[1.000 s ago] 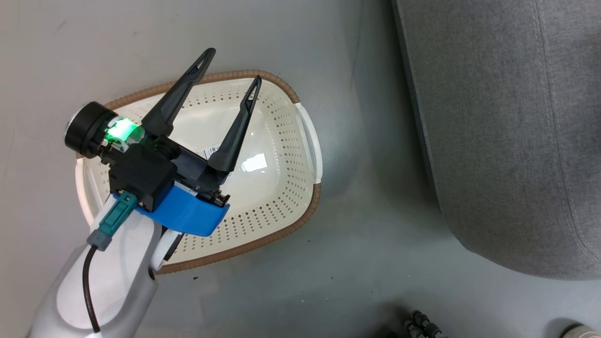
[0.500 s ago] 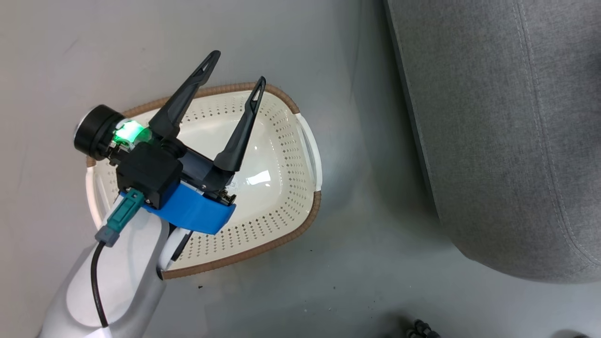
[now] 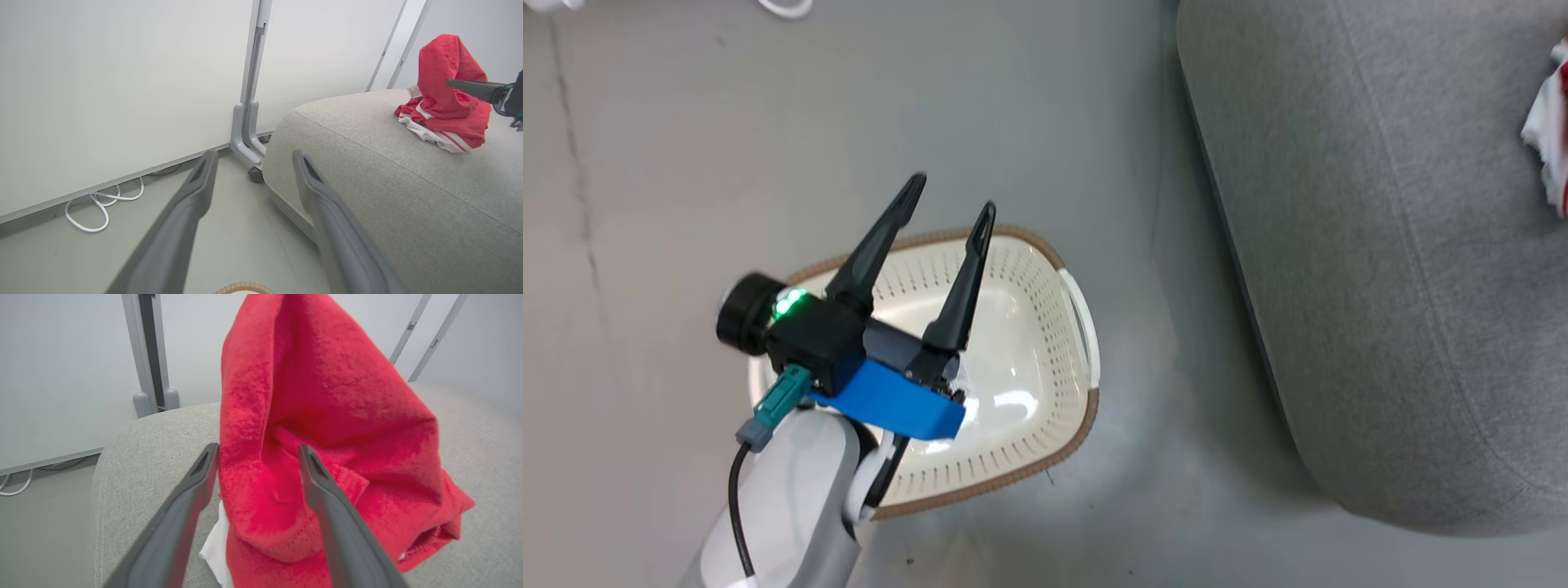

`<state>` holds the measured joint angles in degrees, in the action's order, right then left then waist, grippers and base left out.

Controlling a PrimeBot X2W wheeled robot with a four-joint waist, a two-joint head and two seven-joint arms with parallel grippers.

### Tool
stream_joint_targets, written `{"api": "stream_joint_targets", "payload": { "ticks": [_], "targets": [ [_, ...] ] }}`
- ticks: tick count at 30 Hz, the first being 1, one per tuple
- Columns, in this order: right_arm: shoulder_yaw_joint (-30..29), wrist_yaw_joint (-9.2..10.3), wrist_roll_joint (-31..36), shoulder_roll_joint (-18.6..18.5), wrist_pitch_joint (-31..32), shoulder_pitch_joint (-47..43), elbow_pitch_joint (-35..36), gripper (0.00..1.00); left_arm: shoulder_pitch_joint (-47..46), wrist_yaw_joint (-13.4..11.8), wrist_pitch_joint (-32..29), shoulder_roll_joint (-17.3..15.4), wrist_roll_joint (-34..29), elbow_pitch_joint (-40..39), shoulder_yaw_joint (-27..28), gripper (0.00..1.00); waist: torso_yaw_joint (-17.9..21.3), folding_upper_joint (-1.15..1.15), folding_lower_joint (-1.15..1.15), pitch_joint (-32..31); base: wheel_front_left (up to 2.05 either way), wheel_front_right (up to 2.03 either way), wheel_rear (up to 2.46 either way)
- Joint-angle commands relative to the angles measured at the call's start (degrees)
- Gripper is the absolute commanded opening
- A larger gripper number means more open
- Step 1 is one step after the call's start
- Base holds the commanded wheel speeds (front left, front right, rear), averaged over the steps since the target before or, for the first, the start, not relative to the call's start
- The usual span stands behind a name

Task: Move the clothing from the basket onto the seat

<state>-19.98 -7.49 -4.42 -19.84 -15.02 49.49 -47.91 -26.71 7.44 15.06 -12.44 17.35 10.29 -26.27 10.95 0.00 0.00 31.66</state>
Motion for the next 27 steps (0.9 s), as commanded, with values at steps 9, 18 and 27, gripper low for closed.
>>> {"api": "stream_joint_targets", "payload": {
  "ticks": [9,18,27],
  "targets": [
    [7.9,-0.01,-1.6,0.1,-0.1,-11.5,4.1,1.00,10.9,0.1,0.2,3.8,2.7,3.6,5.3,1.00,-3.9,0.00,0.00,-17.4,0.00,0.00,0.00],
    [12.8,-0.01,-5.4,2.6,1.8,-24.6,14.3,1.00,18.6,0.1,0.2,5.0,3.2,4.7,10.2,1.00,-7.6,0.00,0.00,-25.9,0.00,0.00,0.00],
    [14.1,-0.01,-5.2,7.9,4.9,-36.3,27.4,1.00,22.0,0.1,0.2,5.4,2.9,6.0,14.4,1.00,-11.1,0.00,0.00,-29.4,0.00,0.00,0.00]
  ]
}}
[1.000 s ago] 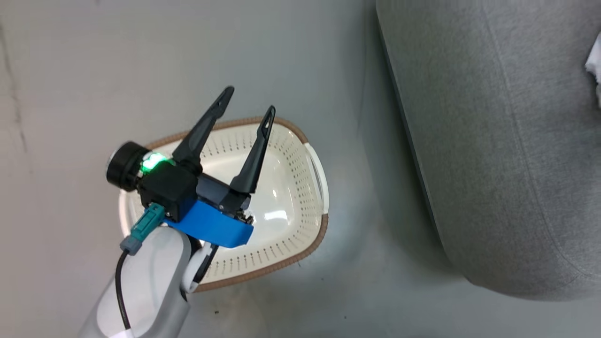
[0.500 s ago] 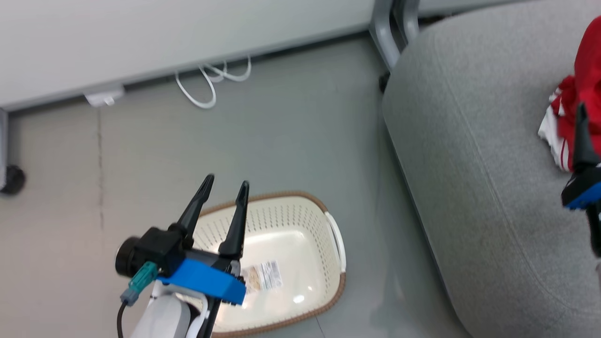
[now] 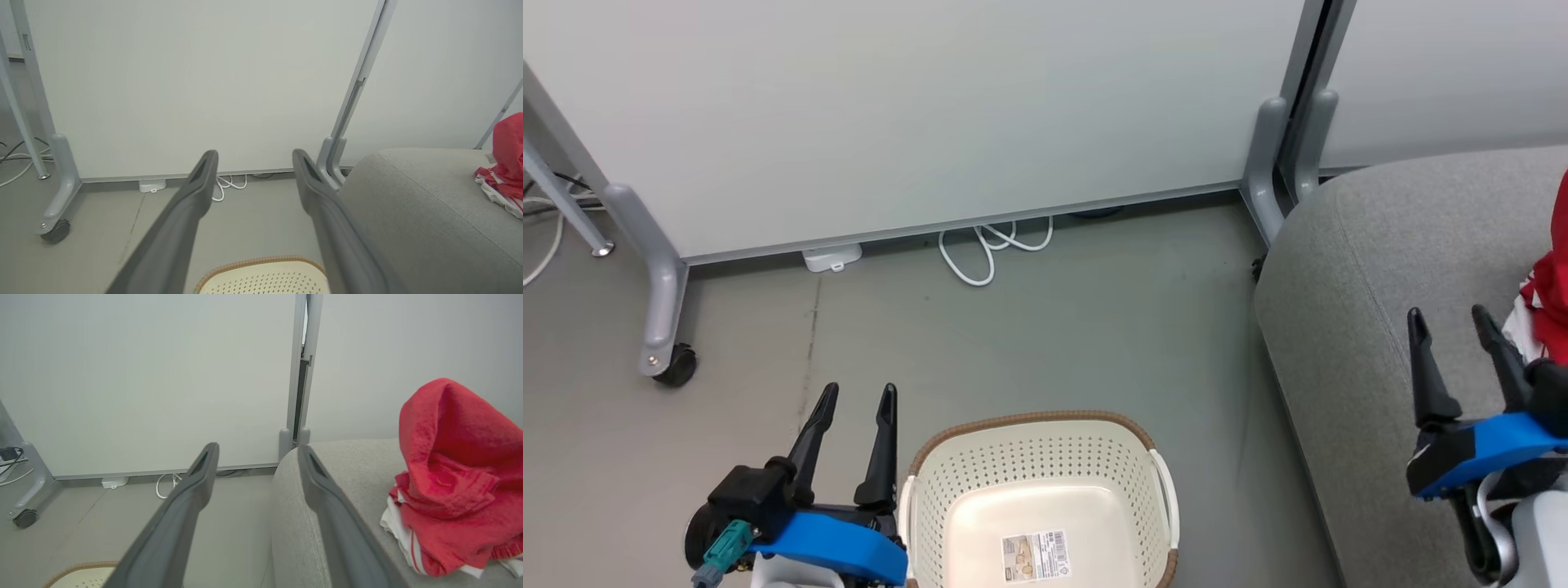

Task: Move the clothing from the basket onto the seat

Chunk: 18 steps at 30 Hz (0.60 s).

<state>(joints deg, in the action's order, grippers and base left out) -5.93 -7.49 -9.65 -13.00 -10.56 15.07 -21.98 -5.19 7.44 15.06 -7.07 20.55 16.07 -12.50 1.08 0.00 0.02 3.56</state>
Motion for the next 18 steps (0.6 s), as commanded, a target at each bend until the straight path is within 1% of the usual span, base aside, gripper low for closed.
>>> {"api": "stream_joint_targets", "payload": {
  "ticks": [1,2,8,14,18],
  "targets": [
    [0.3,-0.01,0.5,1.7,0.9,-3.0,2.6,1.00,0.9,0.1,0.2,0.1,-0.4,0.4,1.1,1.00,-1.6,0.00,-0.02,-1.6,0.00,0.00,0.00],
    [0.3,-0.01,0.5,1.7,0.9,-3.0,2.6,1.00,0.9,0.1,0.2,0.1,-0.4,0.4,1.1,1.00,-1.6,0.00,-0.02,-1.6,0.00,0.00,0.00],
    [1.4,-0.01,1.3,5.8,2.3,-8.1,7.6,1.00,2.2,0.1,0.2,0.1,-0.8,1.5,3.8,1.00,-2.7,0.00,-0.02,-2.7,0.00,0.00,0.00],
    [2.2,-0.01,1.6,8.0,2.6,-11.2,9.3,1.00,2.7,0.1,0.2,-0.1,-0.8,2.6,5.3,1.00,-3.4,0.00,-0.02,-3.4,0.00,0.00,0.00],
    [2.4,-0.01,1.3,9.0,2.4,-12.6,9.7,1.00,2.8,0.1,0.2,0.0,-0.7,3.3,5.2,1.00,-3.8,0.00,-0.02,-3.5,0.00,0.00,0.00]
  ]
}}
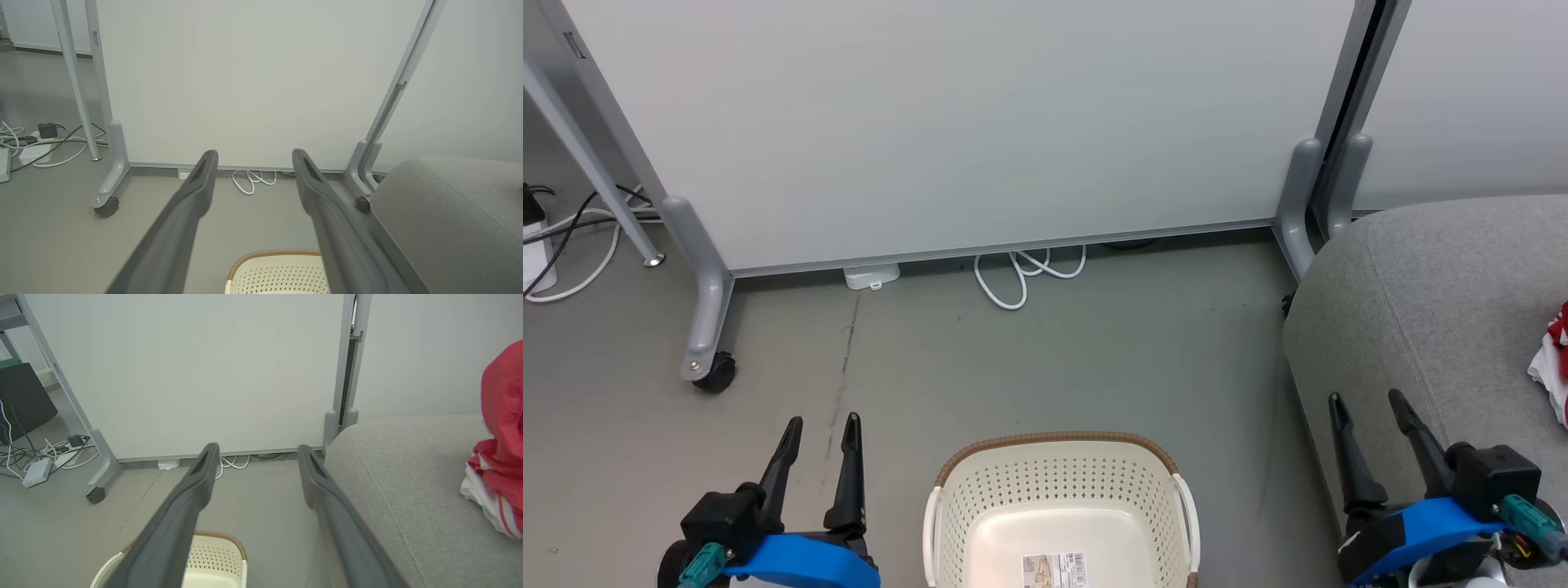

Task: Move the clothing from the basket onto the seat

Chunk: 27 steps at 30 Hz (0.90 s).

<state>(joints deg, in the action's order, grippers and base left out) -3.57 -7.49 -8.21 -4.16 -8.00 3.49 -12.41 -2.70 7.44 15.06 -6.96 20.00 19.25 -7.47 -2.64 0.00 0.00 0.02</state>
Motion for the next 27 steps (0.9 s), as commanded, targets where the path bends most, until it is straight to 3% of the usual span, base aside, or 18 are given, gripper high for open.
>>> {"api": "stream_joint_targets", "payload": {
  "ticks": [1,25,26,27],
  "targets": [
    [0.1,-0.01,-0.2,0.3,-0.1,-1.2,0.3,1.00,0.3,0.1,0.2,0.0,-0.1,0.2,0.1,1.00,-0.2,0.00,0.00,0.0,0.00,0.00,0.00],
    [0.8,-0.01,-0.9,1.3,0.7,-1.2,0.0,1.00,0.3,0.1,0.2,0.3,0.7,1.7,-0.5,1.00,-0.4,0.00,0.00,0.3,0.00,0.00,0.00],
    [0.8,0.00,-0.7,1.1,0.6,-1.3,0.1,0.00,0.1,0.0,0.0,0.2,0.7,1.6,-0.6,0.00,-0.5,0.00,0.00,0.3,0.00,0.00,0.00],
    [0.8,0.00,-0.8,1.2,0.6,-1.3,-0.2,0.00,0.1,0.0,-0.1,0.3,0.7,1.9,-0.6,0.00,-0.4,0.00,0.00,0.3,0.00,0.00,0.00]
  ]
}}
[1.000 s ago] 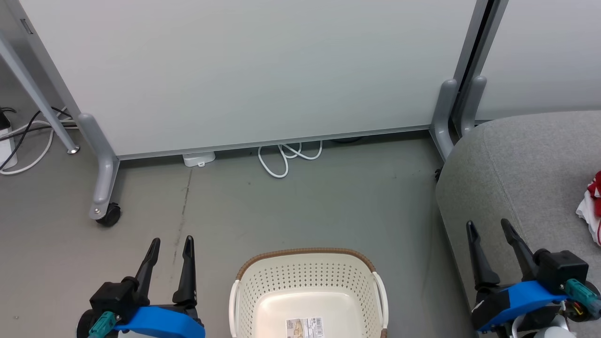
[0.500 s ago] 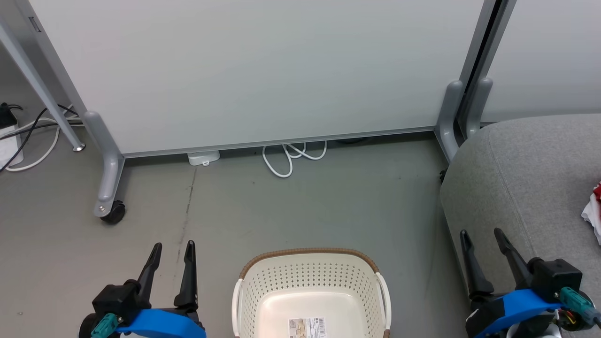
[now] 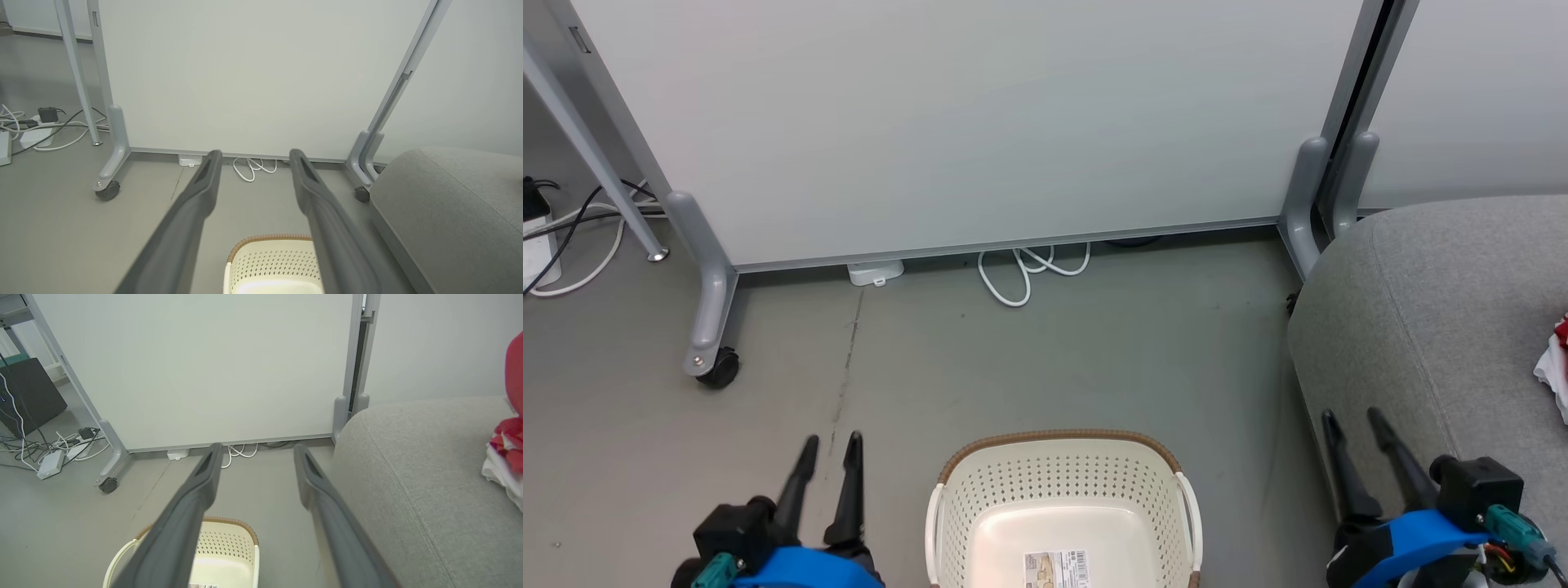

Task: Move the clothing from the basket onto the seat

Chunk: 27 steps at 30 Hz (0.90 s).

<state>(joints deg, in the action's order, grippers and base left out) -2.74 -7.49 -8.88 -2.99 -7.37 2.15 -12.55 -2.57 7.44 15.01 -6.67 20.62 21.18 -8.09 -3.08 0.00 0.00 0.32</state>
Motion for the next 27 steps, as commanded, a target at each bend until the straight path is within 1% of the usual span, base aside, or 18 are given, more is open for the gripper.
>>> {"api": "stream_joint_targets", "payload": {
  "ticks": [1,6,7,27],
  "targets": [
    [-0.1,0.00,-0.2,0.0,0.1,0.0,-0.6,0.00,0.2,0.0,-0.1,0.1,0.1,0.4,0.0,0.00,0.0,0.00,0.00,0.0,0.00,0.00,0.00],
    [0.0,0.00,-0.2,0.2,0.2,-1.1,-3.4,0.00,2.5,0.0,-0.3,0.6,0.0,3.0,-0.1,0.00,0.0,0.00,0.00,0.0,0.00,0.00,0.00],
    [-0.1,0.00,-1.1,0.3,0.4,-1.1,-3.7,0.00,2.5,0.0,-0.5,0.7,0.7,3.1,0.0,0.00,0.0,0.00,0.00,0.0,0.00,0.00,0.00],
    [-1.1,0.00,-22.3,0.2,3.9,0.4,-2.9,0.00,0.8,0.0,-5.9,1.4,19.0,0.4,3.7,0.00,0.5,0.00,0.00,0.0,0.00,0.00,0.00]
  ]
}}
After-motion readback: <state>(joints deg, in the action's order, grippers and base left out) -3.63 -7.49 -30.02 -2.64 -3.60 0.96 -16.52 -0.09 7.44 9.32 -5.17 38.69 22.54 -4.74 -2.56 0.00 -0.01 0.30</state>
